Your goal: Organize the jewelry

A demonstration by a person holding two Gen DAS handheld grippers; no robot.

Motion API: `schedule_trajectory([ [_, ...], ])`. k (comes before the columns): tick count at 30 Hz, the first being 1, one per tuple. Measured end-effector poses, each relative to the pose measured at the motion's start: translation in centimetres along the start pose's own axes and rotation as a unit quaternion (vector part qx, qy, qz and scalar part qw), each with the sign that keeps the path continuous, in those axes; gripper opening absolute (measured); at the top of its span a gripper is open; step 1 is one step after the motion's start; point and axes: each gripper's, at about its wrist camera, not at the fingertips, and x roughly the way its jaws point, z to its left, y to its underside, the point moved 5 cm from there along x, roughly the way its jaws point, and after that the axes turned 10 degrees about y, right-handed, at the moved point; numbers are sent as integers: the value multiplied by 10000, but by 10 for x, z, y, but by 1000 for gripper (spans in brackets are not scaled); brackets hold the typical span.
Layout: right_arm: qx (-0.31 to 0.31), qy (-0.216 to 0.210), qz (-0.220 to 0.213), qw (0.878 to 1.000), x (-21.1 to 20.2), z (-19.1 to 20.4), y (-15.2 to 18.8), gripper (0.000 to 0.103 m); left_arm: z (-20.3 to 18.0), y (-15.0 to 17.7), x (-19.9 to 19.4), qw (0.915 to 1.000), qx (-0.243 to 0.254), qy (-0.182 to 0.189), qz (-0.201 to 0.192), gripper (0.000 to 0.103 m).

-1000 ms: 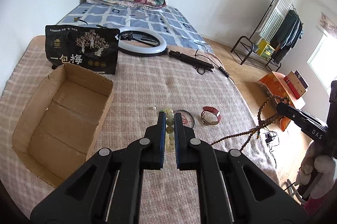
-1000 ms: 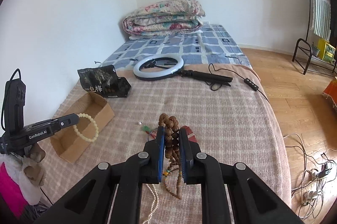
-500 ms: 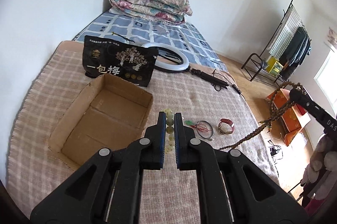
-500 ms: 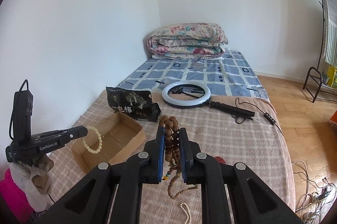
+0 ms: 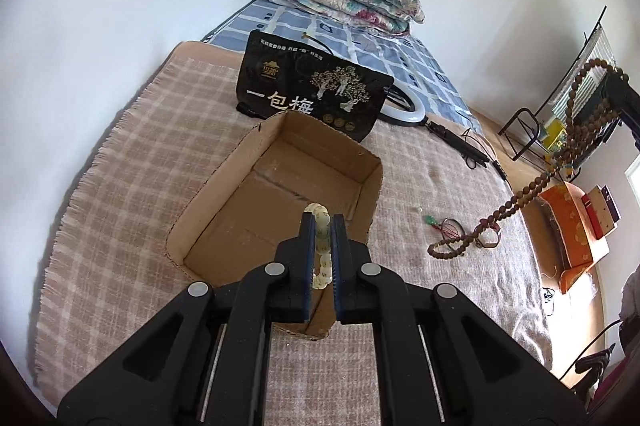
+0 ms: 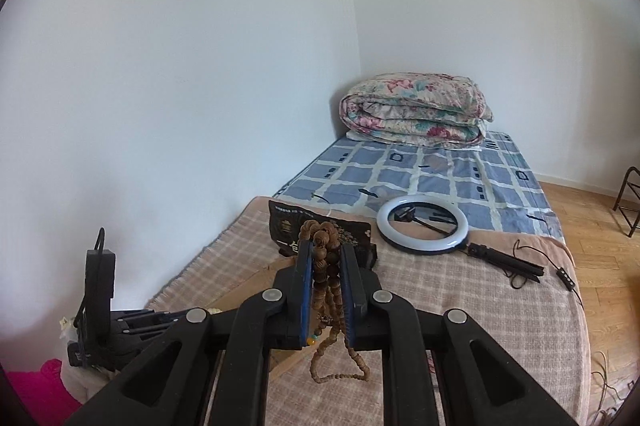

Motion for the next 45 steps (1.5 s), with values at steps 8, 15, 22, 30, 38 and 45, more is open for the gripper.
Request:
schedule_trajectory([
  [8, -53, -281, 67, 9996, 36, 36, -5, 11, 23, 5, 1, 9998, -77, -177, 82, 5],
  [15, -121, -454, 223, 9986, 70, 64, 4, 11, 44, 7, 3, 9992, -233, -287, 141, 5],
  [22, -229, -454, 617, 9968, 105, 77, 30, 11, 54, 9, 6, 9987, -297, -359, 229, 5],
  [30, -283, -444, 1005, 9935, 135, 72, 57, 11, 55, 11, 15, 9979, -297, -448, 361, 5],
  [38, -119, -392, 1311, 9905, 157, 62, 80, 38, 55, 13, 19, 9971, -292, -564, 424, 13],
  [45, 28, -223, 1340, 9907, 154, 47, 84, 57, 57, 12, 18, 9971, -310, -568, 404, 14],
])
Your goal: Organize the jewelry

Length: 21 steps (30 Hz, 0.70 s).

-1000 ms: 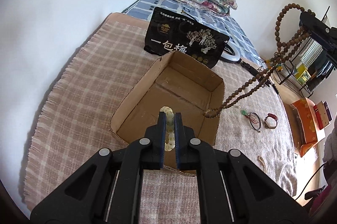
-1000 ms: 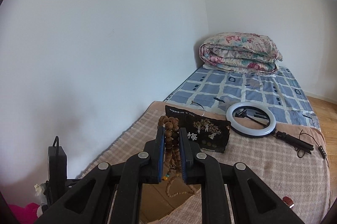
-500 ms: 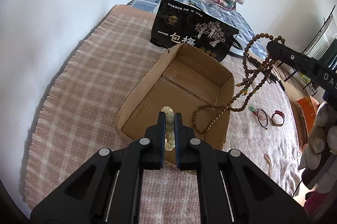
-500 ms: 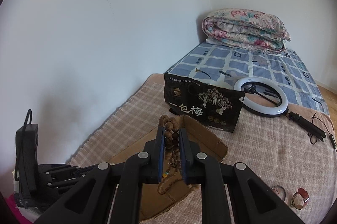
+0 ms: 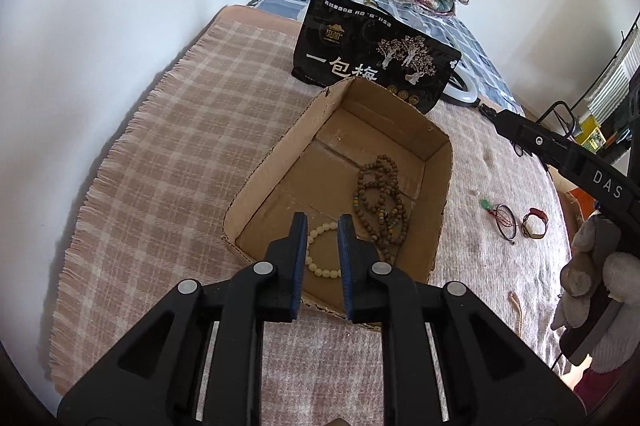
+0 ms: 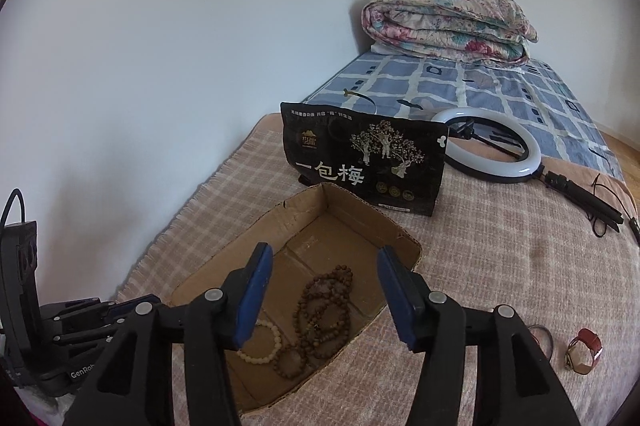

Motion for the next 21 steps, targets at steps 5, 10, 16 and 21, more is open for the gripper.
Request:
schedule_trajectory([
  [5, 19, 114, 24, 9999, -3, -8, 4, 63, -3, -1, -3, 10000, 62, 6, -30, 14],
  [10, 84, 170, -6, 9998, -14, -19, 8, 71, -16, 1, -9, 9998, 150, 8, -107, 13],
  [16, 105, 325, -46, 9994, -34, -39, 17, 81, -37, 4, -14, 9987, 455, -33, -231, 14],
  [21, 161, 533, -130, 9984, -57, -66, 25, 84, -56, 9, -16, 9972, 686, 9, -312, 30],
])
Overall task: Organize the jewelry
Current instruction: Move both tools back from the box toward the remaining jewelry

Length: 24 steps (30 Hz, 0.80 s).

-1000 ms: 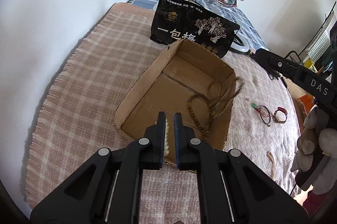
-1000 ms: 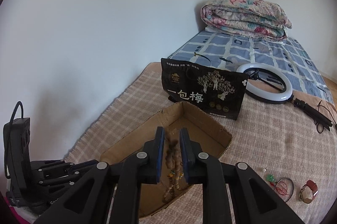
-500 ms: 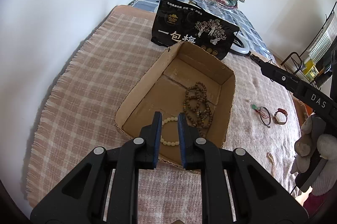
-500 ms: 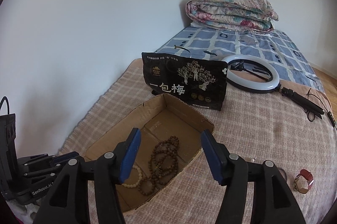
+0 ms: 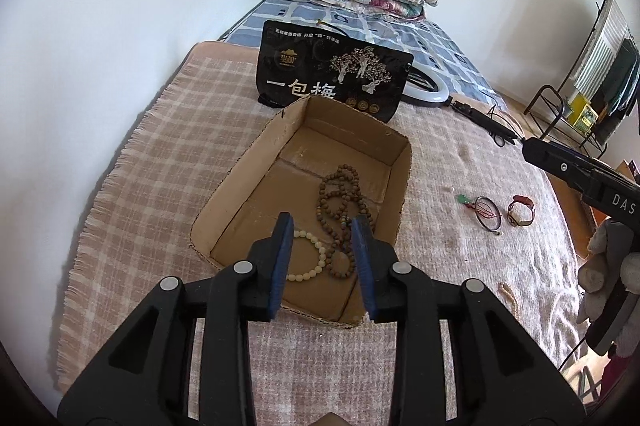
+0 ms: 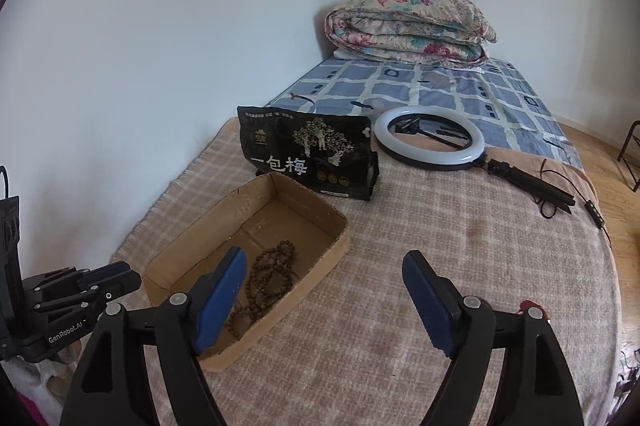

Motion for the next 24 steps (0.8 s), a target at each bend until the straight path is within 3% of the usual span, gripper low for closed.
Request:
schedule_trajectory([
  [14, 473, 512, -405, 9967, -51, -114, 47, 93, -69, 9, 11, 9981, 505, 351, 67, 30],
  [19, 528, 858, -275, 9945, -61, -151, 72, 100, -91, 12, 22, 9969, 540, 539, 179, 30],
  [24, 727, 1019, 46, 9921, -64, -187, 94, 101, -111, 16, 36, 9956, 628, 627, 296, 30],
])
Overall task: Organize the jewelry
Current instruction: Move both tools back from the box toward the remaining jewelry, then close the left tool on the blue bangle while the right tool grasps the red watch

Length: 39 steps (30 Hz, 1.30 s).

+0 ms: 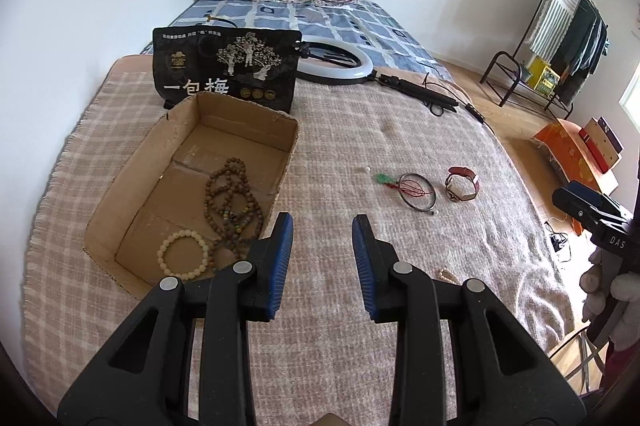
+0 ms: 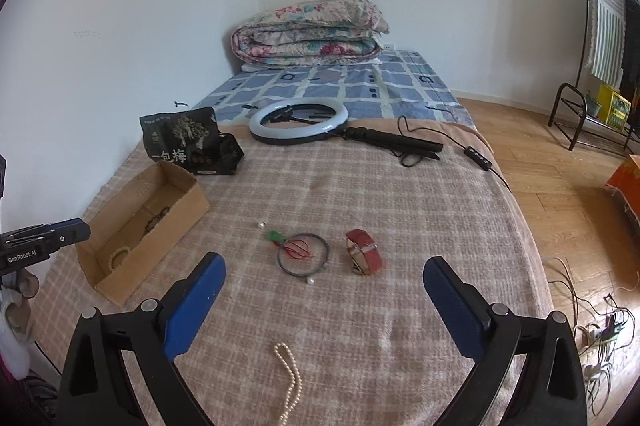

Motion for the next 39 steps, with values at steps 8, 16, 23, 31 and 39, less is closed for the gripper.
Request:
schedule_trajectory([
  [8, 224, 40, 217, 9995, 19, -34, 15, 101, -29, 0, 37, 9994, -3, 187, 283, 30],
  [16, 15, -34, 389, 9992, 49, -39, 21, 101, -56, -5, 80, 9989, 184, 266, 346, 63],
  [23, -92, -146, 495, 9986, 75, -50, 21, 101, -71, -8, 130, 9972, 550, 186, 480, 75],
  [31, -258, -475, 437, 9976, 102, -52, 18, 100, -85, 7, 184, 9954, 778, 197, 520, 75],
  [39, -408, -890, 624, 9932, 137, -37, 17, 85, -93, 14, 209, 9943, 890, 236, 547, 75],
])
